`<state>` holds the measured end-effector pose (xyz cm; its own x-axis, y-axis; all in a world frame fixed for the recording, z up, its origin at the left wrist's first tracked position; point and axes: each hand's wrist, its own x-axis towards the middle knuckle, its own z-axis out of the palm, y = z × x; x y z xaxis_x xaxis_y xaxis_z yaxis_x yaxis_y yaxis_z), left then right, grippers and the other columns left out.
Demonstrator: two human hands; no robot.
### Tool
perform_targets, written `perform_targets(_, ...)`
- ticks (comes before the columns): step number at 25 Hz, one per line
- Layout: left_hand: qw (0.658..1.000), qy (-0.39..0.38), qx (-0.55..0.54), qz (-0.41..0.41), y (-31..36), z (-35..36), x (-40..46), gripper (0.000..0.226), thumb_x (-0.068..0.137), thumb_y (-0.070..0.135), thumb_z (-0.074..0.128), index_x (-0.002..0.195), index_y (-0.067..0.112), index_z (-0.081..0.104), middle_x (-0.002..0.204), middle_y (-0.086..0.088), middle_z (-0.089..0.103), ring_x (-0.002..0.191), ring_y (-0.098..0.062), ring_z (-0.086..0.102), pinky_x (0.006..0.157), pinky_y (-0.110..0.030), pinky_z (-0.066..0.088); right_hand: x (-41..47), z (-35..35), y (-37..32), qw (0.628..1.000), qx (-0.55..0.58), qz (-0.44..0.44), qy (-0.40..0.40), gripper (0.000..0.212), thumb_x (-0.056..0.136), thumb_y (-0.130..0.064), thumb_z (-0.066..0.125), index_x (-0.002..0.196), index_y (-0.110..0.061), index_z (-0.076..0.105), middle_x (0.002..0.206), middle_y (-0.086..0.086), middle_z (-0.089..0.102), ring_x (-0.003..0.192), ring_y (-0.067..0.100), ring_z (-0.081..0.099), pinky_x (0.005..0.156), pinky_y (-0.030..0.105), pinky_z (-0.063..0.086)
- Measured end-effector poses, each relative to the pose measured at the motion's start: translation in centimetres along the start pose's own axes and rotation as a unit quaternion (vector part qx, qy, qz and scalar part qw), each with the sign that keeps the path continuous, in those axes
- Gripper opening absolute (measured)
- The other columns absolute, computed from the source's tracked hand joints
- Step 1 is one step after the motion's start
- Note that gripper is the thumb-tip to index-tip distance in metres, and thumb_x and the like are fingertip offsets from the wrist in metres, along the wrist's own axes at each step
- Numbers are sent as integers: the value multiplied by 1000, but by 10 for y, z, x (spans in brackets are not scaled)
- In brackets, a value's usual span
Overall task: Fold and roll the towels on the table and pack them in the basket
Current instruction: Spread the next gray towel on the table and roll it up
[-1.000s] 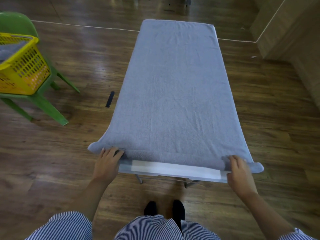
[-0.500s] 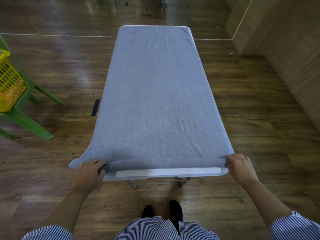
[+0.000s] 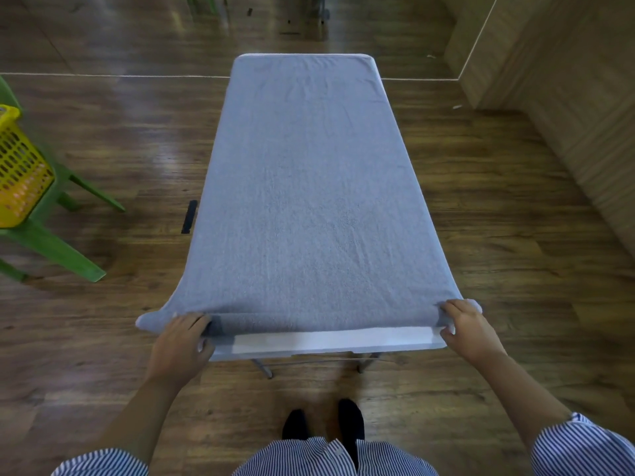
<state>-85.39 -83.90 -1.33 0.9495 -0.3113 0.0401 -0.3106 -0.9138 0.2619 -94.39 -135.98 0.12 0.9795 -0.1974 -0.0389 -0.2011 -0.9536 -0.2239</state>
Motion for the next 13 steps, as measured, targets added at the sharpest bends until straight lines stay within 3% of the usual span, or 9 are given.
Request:
perform_targets(2, 1000, -9, -12, -18, 1, -1, 2, 30, 64, -1, 72, 93, 8, 69, 87, -6, 67, 81, -28, 63, 78, -46, 53, 1, -2, -4, 1000, -13, 10, -16, 44, 59, 13, 68, 100, -1, 69, 92, 10, 67, 91, 36, 59, 77, 47, 52)
perform_targets(5, 999, -15, 2, -29, 3, -4, 2, 25, 72, 16, 53, 88, 10, 71, 80, -3, 67, 73, -26, 62, 65, -39, 51, 6, -3, -2, 999, -35, -4, -21, 42, 57, 12, 65, 95, -3, 72, 76, 8, 66, 77, 36, 62, 81, 49, 50)
perform_targets(8, 1000, -17, 16, -15, 2, -6, 3, 36, 74, 25, 43, 89, 10, 73, 78, -1, 68, 71, -22, 63, 64, -38, 52, 11, -7, 3, 996, -68, -1, -61, 41, 66, 4, 60, 104, -8, 69, 85, 6, 66, 88, 32, 61, 96, 46, 41)
perform_targets(10, 1000, 11, 12, 7, 2, -9, 5, 37, 75, 24, 41, 94, 10, 70, 87, -3, 66, 79, -23, 61, 71, -41, 51, 13, -8, 3, 994, -86, 3, -62, 39, 68, 4, 58, 105, -7, 68, 91, 7, 64, 93, 32, 58, 99, 45, 38)
perform_targets(13, 999, 48, 20, 8, 5, -13, 12, 30, 76, 12, 50, 101, 7, 66, 96, -7, 65, 87, -26, 60, 76, -44, 50, 15, -9, -5, 997, -74, -8, -2, 37, 59, 15, 60, 92, -2, 64, 87, 12, 61, 78, 35, 59, 73, 46, 49)
